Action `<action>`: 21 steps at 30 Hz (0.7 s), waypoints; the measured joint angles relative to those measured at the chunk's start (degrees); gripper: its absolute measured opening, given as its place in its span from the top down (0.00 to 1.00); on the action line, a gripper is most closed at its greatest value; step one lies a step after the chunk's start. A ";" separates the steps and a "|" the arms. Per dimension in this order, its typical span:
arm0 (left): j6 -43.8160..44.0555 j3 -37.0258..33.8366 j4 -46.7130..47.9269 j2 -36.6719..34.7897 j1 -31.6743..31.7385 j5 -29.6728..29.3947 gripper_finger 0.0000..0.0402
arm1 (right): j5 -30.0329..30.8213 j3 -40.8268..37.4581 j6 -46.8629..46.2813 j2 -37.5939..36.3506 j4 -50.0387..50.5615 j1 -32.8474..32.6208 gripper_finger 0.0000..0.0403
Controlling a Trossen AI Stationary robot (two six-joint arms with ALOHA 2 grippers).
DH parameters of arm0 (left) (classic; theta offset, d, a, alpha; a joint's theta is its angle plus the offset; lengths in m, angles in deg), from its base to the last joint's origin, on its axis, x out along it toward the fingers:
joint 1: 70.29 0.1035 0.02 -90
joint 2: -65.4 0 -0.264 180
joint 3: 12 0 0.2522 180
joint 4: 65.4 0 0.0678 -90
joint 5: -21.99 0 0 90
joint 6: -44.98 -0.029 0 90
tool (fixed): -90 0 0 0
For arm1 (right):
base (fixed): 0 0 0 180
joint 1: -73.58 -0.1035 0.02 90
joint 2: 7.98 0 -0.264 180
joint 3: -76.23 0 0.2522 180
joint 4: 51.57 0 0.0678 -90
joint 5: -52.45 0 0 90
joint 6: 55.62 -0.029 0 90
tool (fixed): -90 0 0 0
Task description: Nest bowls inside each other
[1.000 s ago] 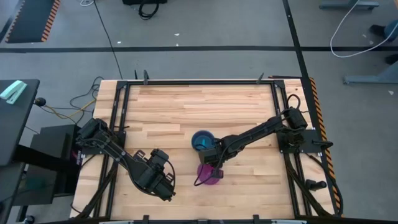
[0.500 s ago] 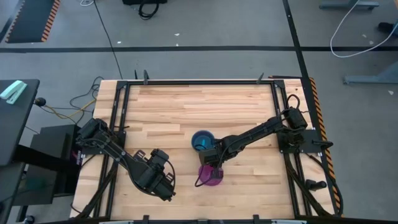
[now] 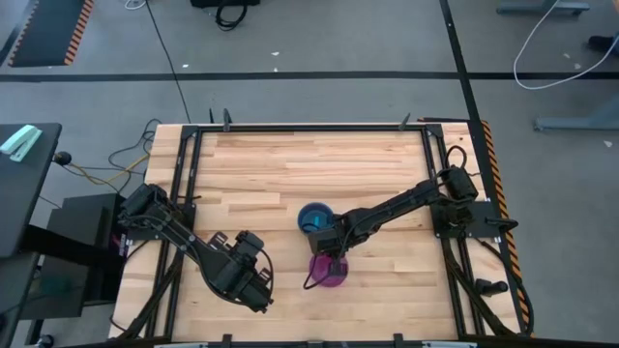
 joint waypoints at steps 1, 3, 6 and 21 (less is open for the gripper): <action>-0.29 0.00 -0.24 0.02 -0.11 -0.17 0.97 | -0.02 0.02 0.04 -0.11 0.34 0.02 0.99; -0.39 0.00 -0.42 0.04 -0.34 -1.10 0.98 | -0.02 0.02 0.07 -0.51 1.83 -0.01 0.99; -0.39 0.00 -0.53 0.04 -0.93 -2.50 0.98 | -0.03 0.02 0.52 -1.20 3.62 -0.01 0.99; -1.88 0.04 1.12 2.69 -4.09 -4.25 0.96 | -0.20 14.46 6.60 -3.32 18.81 0.72 1.00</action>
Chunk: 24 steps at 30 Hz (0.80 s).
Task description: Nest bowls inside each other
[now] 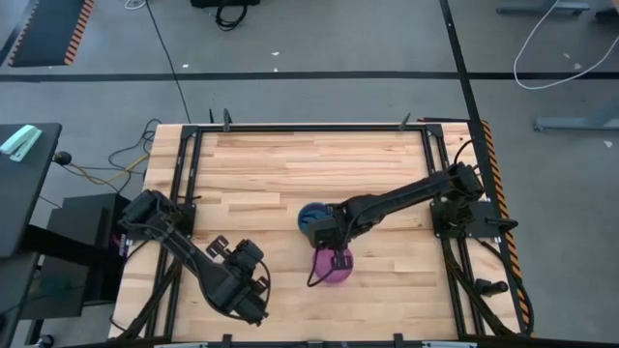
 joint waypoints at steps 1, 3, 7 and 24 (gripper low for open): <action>-0.02 0.00 0.14 0.00 -0.39 0.00 0.96 | -0.05 1.39 0.30 0.00 1.17 0.33 1.00; 0.22 0.00 0.17 0.00 -1.31 -0.01 0.97 | -0.04 4.14 1.14 0.00 3.46 1.21 1.00; 0.02 0.00 0.22 0.00 -2.83 0.00 0.97 | -0.08 9.10 2.82 0.00 6.25 4.07 1.00; -3.21 -0.04 0.19 -0.02 -4.59 -2.68 0.98 | -7.36 13.47 5.85 0.04 8.21 19.73 1.00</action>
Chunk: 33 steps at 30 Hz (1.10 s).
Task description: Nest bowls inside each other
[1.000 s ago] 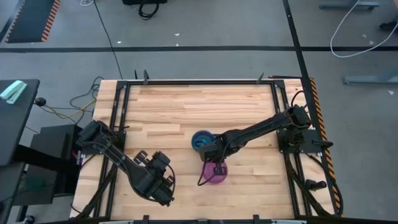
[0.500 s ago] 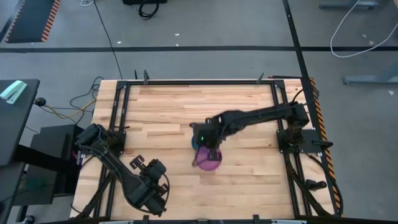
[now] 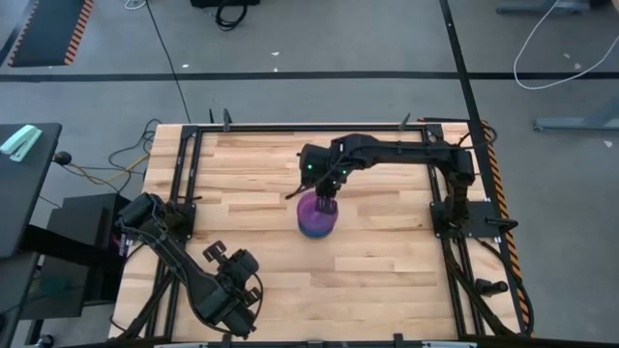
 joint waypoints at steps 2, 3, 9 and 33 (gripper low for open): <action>-0.91 0.00 0.00 0.00 0.00 -1.28 0.97 | -0.17 -0.75 -0.19 0.01 -1.08 1.09 1.00; -1.24 0.00 -0.01 0.00 0.00 -2.01 0.96 | -0.31 -1.11 -0.28 0.01 -1.84 1.53 1.00; -1.98 0.00 0.00 0.00 0.24 -3.99 0.92 | -3.91 -5.63 0.74 0.05 -6.24 3.79 1.00; -1.87 0.00 0.00 -0.11 1.08 -5.48 0.94 | -5.92 -14.03 1.51 0.63 -14.31 5.34 1.00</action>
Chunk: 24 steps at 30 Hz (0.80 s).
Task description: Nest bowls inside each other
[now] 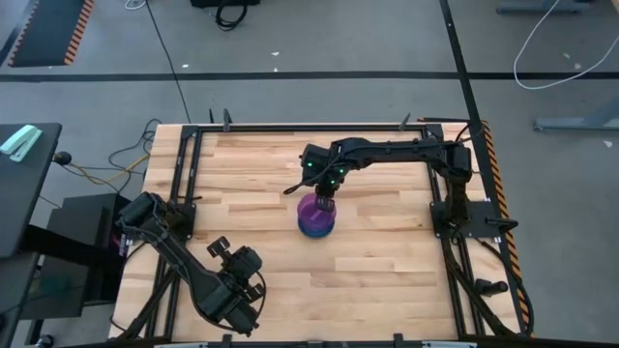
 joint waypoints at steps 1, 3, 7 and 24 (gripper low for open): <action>0.07 0.00 0.00 0.00 0.11 0.00 0.95 | -0.05 -0.04 0.00 0.30 0.11 -0.05 1.00; 0.20 0.00 -0.03 0.00 0.11 0.00 0.96 | -0.36 0.00 -0.34 0.96 -0.94 -0.36 1.00; 0.22 -0.01 -0.03 0.00 0.08 0.00 0.98 | -0.60 -0.09 -0.47 2.51 -1.17 -0.35 1.00; 0.11 -0.02 0.00 -0.03 0.11 0.00 0.97 | -0.55 -0.42 -2.94 3.42 -2.17 -0.35 0.96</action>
